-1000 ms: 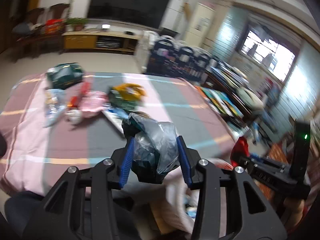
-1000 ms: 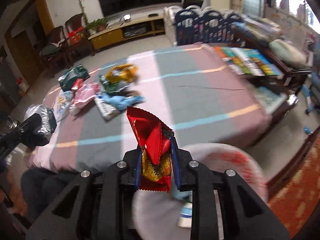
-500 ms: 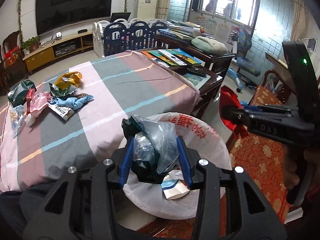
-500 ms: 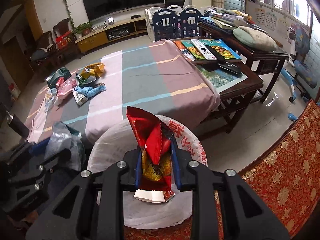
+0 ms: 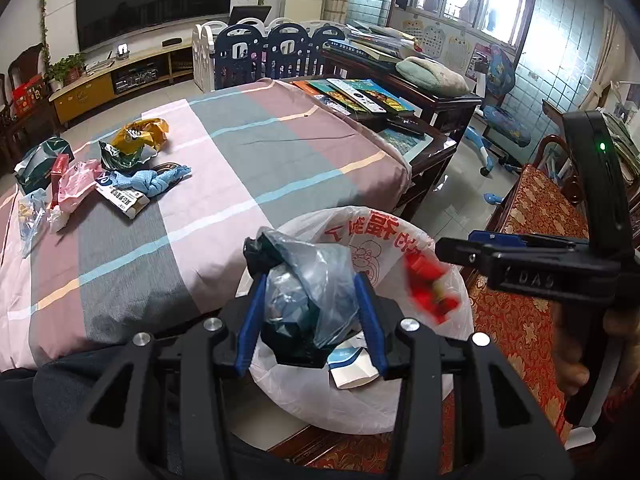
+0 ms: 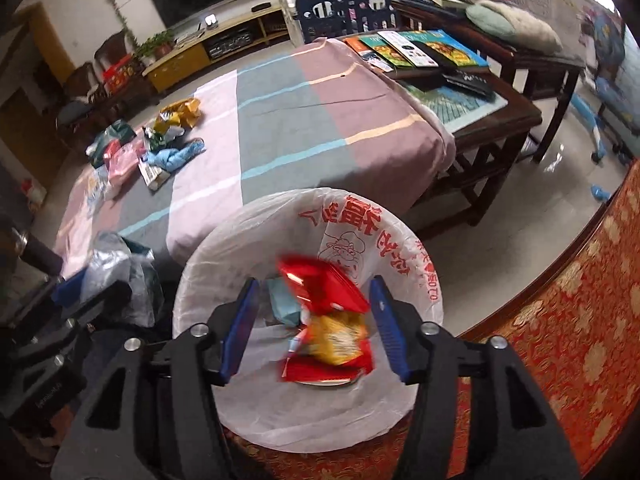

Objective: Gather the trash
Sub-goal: 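Carry the black bag and red wrapper to the bin and release both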

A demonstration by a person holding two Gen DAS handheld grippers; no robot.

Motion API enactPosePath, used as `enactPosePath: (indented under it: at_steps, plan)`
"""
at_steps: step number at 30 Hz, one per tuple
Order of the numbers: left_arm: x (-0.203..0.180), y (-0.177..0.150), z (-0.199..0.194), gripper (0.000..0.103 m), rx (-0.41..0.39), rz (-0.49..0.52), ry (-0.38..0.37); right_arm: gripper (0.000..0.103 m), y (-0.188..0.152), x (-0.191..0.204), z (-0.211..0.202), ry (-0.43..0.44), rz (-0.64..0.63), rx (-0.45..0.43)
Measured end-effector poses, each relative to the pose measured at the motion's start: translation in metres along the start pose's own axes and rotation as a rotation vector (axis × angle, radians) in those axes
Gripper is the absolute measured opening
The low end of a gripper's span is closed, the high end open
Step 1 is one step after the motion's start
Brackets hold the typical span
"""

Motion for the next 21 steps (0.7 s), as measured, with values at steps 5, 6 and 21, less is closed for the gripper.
enactPosePath:
  at_steps: [5, 6, 21]
  plan:
    - [-0.001, 0.000, 0.001, 0.045, 0.005, 0.001, -0.005, 0.060, 0.006, -0.006, -0.005, -0.010, 0.041, -0.023]
    - [-0.002, 0.000, 0.002, 0.045, 0.006, 0.000, -0.007, 0.060, 0.008, -0.007, -0.007, -0.013, 0.049, -0.032]
    - [-0.015, -0.002, 0.012, 0.089, -0.013, 0.002, -0.102, 0.060, 0.021, -0.013, -0.015, -0.029, 0.095, -0.083]
Point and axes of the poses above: each gripper's, at about its wrist camera, not at the fingertips, and z roughly the way its jaws point, x to its left, y to its top, the point moved 5 cm from there along z, roughly the way its jaws point, and after that the axes turned 14 degrees about -x, right-handed, at the moved point
